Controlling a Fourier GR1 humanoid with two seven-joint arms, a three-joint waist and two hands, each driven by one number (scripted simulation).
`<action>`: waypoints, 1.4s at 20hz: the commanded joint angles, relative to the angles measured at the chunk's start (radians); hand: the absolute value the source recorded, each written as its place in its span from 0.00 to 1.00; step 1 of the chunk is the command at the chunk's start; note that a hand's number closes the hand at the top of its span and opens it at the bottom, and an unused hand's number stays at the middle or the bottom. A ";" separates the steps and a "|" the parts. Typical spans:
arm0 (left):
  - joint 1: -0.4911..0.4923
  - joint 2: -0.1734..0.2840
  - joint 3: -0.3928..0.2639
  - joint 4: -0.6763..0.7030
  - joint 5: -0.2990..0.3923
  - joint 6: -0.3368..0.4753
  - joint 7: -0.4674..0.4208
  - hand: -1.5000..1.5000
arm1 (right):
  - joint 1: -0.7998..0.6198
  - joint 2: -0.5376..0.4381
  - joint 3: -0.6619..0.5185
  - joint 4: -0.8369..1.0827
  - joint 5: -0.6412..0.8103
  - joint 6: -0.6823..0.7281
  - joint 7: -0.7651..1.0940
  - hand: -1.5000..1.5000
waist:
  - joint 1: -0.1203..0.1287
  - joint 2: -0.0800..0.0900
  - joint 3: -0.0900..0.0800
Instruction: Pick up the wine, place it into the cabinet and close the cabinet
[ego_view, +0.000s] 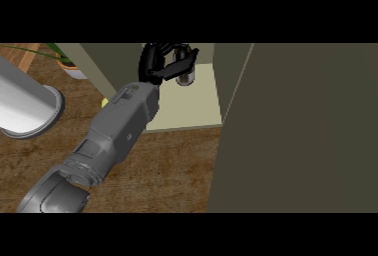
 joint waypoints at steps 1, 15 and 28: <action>0.006 -0.037 -0.001 -0.006 0.003 -0.031 -0.022 0.00 | 0.062 -0.023 -0.005 -0.151 -0.046 -0.001 0.064 0.00 | 0.010 -0.006 0.001; 0.109 -0.039 -0.064 -0.157 0.062 -0.089 0.049 0.00 | 0.090 -0.057 -0.051 -0.223 -0.045 -0.031 0.123 0.00 | 0.049 -0.030 0.002; 0.429 -0.039 -0.268 -0.554 0.164 -0.098 0.133 0.00 | 0.105 -0.062 -0.026 -0.224 -0.005 -0.076 0.142 0.00 | 0.084 -0.043 0.001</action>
